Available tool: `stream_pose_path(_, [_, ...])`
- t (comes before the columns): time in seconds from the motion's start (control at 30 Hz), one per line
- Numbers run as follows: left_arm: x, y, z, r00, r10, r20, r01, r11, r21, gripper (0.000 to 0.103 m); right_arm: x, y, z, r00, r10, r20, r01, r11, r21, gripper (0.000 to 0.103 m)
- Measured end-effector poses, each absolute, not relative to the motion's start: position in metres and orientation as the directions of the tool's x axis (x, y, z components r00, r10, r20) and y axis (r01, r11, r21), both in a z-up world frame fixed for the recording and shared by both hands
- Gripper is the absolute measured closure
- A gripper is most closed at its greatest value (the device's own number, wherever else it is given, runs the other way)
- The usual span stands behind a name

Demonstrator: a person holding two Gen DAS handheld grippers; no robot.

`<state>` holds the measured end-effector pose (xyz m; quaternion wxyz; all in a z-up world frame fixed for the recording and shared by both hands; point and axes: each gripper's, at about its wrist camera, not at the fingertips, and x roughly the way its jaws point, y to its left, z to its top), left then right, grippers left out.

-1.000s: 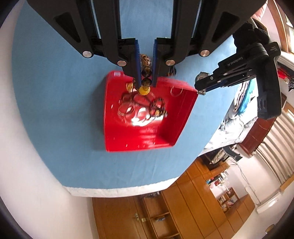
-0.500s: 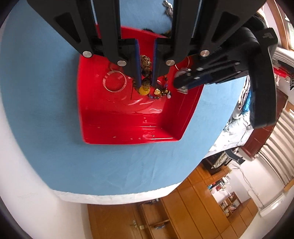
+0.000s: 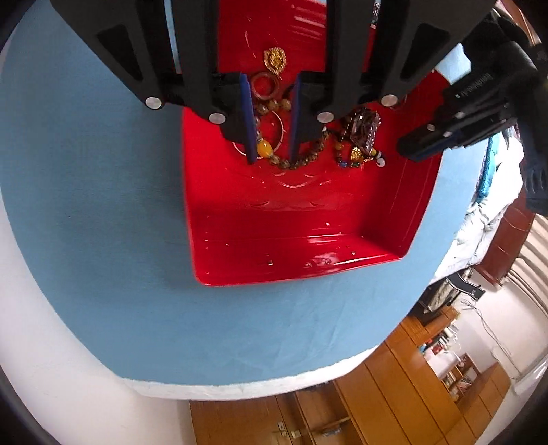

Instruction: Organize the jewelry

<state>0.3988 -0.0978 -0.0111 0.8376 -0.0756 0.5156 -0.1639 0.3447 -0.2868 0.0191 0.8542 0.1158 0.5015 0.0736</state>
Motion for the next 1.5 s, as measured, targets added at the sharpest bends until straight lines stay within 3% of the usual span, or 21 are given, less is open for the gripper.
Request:
stream_pose_path(0.13, [0.376,-0.086,0.005,0.454,-0.342,-0.822,0.203,0.939,-0.279,0.066,0.319,-0.290,0.032,0.527,0.256,-0.810,-0.037,0.959,0.280,0.084])
stream_pose_path(0.27, [0.345,-0.072,0.014,0.500,-0.279,-0.820,0.192,0.959,-0.210,0.048,0.285,-0.284,0.044,0.545,0.277,-0.791,-0.082,0.957,0.278,0.082])
stream_pose_path(0.37, [0.324,-0.060,0.016,0.508,-0.246,-0.826,0.180,0.967,-0.178,0.044,0.262,-0.276,0.043,0.531,0.289,-0.797,-0.118,0.956,0.268,0.080])
stream_pose_path(0.6, [0.275,-0.027,-0.001,0.491,-0.205,-0.847,0.154,0.977,-0.146,0.022,0.224,-0.261,0.022,0.455,0.337,-0.824,-0.155,0.941,0.299,0.080])
stream_pose_path(0.87, [0.230,-0.011,-0.018,0.485,-0.180,-0.856,0.134,0.982,-0.131,0.013,0.191,-0.235,0.002,0.398,0.342,-0.852,-0.210,0.937,0.278,0.071])
stream_pose_path(1.5, [0.225,-0.004,-0.048,0.463,-0.135,-0.876,0.092,0.990,-0.104,0.012,0.191,-0.170,-0.027,0.291,0.364,-0.885,-0.307,0.911,0.274,0.068])
